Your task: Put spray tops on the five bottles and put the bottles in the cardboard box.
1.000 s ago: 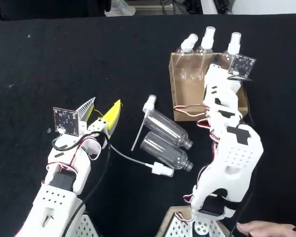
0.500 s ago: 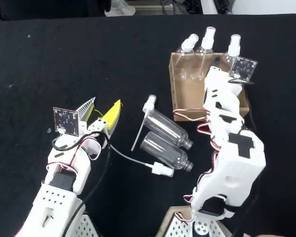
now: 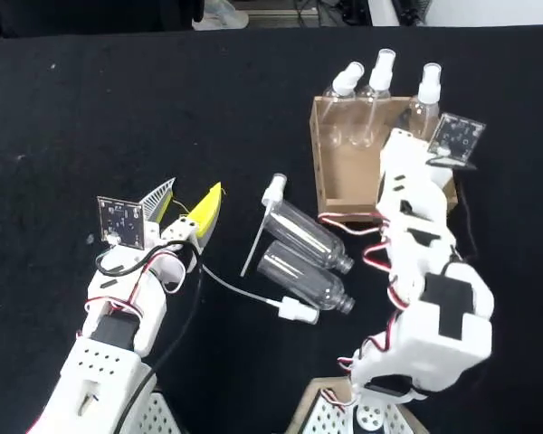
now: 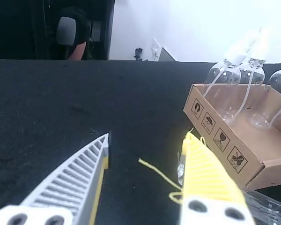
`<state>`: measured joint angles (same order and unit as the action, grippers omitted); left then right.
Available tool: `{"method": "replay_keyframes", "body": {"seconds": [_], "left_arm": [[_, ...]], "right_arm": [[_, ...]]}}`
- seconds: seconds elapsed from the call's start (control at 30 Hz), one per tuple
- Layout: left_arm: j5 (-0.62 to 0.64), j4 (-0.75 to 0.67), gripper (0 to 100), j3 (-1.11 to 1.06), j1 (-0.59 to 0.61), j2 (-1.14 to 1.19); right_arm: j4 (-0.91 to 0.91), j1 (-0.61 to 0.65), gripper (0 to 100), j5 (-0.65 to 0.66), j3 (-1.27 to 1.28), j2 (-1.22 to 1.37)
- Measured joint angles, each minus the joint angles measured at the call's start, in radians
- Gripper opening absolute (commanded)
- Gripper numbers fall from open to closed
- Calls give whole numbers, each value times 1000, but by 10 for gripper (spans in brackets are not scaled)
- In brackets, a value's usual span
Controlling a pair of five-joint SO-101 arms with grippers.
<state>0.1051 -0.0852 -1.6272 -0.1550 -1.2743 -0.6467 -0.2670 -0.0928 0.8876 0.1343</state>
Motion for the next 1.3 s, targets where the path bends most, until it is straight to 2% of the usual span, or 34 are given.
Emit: {"method": "replay_keyframes", "body": {"seconds": [0.07,0.13,0.17,0.23,0.37,0.67,1.3], "left_arm": [[0,0,245,0,0,0],[0,0,245,0,0,0],[0,0,245,0,0,0],[0,0,245,0,0,0],[0,0,245,0,0,0],[0,0,245,0,0,0],[0,0,245,0,0,0]], "right_arm": [[0,3,166,0,46,-31],[0,-2,30,0,83,-66],[0,-3,5,0,97,-83],[0,-9,40,0,109,-107],[63,-14,10,0,95,-121],[681,-69,10,0,-241,-74],[704,-69,11,0,-273,-38]]}}
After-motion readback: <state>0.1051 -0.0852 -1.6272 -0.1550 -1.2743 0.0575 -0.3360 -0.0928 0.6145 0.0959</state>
